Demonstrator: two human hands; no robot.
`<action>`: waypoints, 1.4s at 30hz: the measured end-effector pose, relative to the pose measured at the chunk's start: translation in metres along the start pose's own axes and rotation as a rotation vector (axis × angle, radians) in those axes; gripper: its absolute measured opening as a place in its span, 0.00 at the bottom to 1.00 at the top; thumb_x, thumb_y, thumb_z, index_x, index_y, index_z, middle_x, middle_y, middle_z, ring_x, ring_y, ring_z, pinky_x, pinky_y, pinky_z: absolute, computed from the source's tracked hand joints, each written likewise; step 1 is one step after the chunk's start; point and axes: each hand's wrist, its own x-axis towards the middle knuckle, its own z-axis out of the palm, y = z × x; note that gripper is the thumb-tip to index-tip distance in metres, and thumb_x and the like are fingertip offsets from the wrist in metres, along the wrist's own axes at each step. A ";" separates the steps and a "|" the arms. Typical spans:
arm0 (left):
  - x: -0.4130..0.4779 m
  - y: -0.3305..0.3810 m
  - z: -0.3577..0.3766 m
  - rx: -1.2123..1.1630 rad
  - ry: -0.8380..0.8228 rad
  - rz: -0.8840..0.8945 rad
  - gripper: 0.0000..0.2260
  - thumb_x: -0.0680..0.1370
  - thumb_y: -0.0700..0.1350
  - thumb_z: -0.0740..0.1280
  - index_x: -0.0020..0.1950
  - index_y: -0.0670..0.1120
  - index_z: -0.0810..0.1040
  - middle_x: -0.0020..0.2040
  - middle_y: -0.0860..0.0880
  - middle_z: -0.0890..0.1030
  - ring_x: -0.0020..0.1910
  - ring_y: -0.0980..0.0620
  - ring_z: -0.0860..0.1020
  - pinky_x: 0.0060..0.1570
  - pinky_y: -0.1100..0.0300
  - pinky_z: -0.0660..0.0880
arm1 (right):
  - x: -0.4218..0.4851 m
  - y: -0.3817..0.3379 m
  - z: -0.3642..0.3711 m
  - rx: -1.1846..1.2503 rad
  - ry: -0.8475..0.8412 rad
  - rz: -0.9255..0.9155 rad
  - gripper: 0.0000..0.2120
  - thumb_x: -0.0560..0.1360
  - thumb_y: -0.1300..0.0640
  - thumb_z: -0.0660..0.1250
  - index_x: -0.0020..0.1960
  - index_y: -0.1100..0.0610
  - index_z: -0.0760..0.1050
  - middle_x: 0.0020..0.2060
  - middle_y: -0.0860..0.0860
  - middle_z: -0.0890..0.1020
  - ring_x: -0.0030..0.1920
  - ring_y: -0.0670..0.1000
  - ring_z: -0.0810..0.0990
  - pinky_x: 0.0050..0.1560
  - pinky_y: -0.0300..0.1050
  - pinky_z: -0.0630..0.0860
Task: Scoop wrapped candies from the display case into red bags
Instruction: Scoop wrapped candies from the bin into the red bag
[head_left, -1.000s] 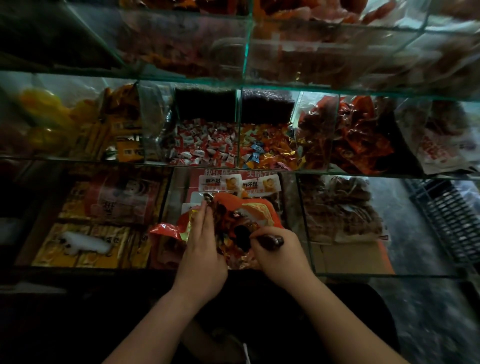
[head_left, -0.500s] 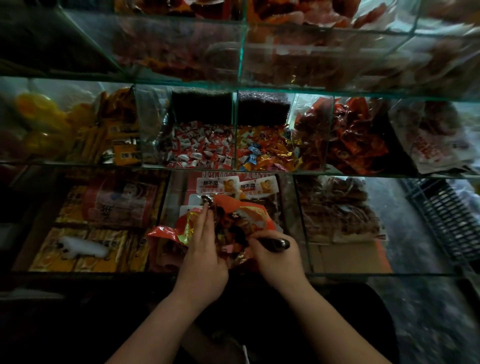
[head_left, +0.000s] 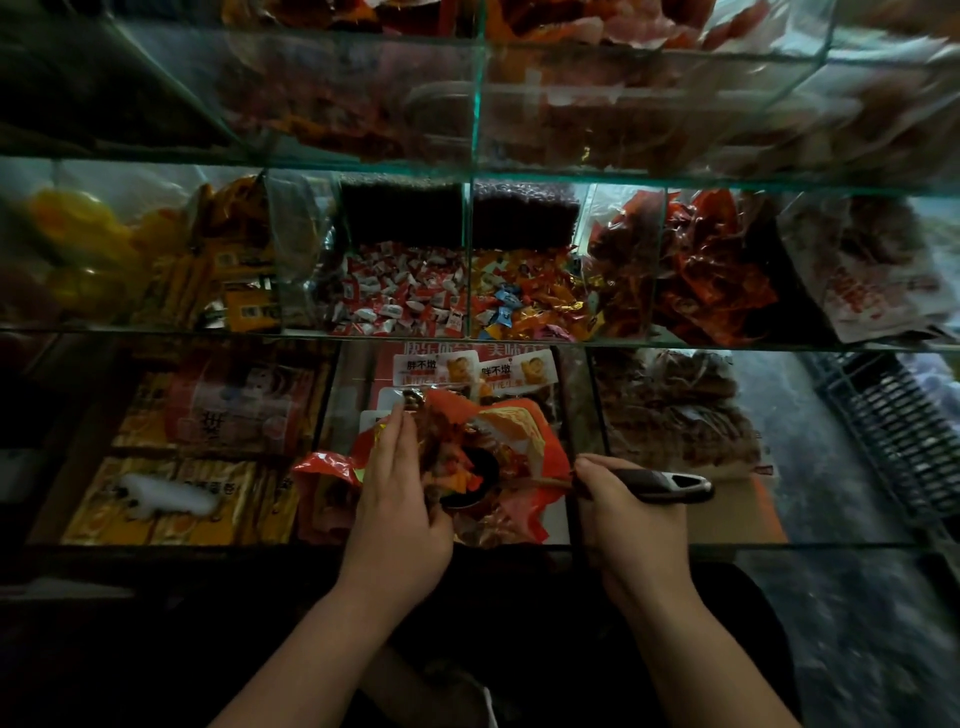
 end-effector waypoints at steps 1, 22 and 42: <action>0.000 0.002 0.000 0.026 0.011 0.013 0.44 0.79 0.43 0.70 0.83 0.52 0.40 0.81 0.63 0.39 0.81 0.59 0.39 0.80 0.52 0.49 | -0.001 0.000 -0.002 -0.004 -0.013 0.000 0.04 0.74 0.54 0.76 0.44 0.45 0.88 0.40 0.46 0.89 0.43 0.44 0.88 0.37 0.36 0.81; 0.055 0.041 0.024 0.339 -0.165 -0.088 0.29 0.80 0.66 0.59 0.74 0.50 0.65 0.70 0.48 0.70 0.69 0.43 0.72 0.64 0.46 0.73 | -0.039 -0.051 -0.032 0.230 -0.041 -0.018 0.08 0.79 0.62 0.70 0.42 0.57 0.83 0.37 0.60 0.87 0.40 0.62 0.89 0.36 0.45 0.84; 0.115 0.092 -0.011 0.083 0.248 0.483 0.15 0.78 0.47 0.68 0.63 0.45 0.80 0.59 0.48 0.81 0.62 0.51 0.75 0.63 0.48 0.75 | -0.034 -0.111 -0.044 0.528 -0.160 -0.064 0.07 0.80 0.67 0.66 0.46 0.59 0.79 0.37 0.58 0.87 0.45 0.60 0.89 0.41 0.44 0.84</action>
